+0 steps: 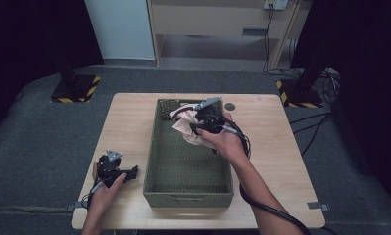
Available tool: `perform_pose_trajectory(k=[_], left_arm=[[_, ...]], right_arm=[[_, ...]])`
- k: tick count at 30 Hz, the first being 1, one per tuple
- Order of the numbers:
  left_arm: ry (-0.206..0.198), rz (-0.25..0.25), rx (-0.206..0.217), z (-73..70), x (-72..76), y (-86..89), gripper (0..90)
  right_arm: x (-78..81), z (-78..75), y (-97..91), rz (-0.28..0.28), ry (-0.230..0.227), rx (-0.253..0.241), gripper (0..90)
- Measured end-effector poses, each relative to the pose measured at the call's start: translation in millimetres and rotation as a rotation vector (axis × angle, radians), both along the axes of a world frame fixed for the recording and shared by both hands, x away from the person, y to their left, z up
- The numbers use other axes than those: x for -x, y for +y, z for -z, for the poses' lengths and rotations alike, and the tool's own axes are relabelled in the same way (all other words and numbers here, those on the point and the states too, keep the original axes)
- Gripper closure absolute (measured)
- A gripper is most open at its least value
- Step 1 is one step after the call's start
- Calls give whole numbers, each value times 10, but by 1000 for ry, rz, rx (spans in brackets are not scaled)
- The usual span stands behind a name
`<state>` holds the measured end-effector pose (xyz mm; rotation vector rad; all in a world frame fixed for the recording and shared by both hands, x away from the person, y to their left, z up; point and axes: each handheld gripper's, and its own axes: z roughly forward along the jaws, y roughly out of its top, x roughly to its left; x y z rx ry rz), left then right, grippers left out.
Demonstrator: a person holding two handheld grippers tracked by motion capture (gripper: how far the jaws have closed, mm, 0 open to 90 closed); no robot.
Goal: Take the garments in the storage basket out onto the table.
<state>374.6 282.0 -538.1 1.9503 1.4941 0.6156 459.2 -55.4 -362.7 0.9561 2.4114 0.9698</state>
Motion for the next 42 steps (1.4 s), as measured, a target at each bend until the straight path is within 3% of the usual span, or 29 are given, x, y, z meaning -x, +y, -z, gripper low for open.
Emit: perform_pose_trajectory(k=[15, 42], left_arm=[[0, -1, 0, 0, 0, 0, 0], [1, 1, -1, -1, 0, 1, 0]], right_arm=[[158, -310, -200, -7, -56, 21, 588], [347, -452, -758, 28, -71, 48, 586]])
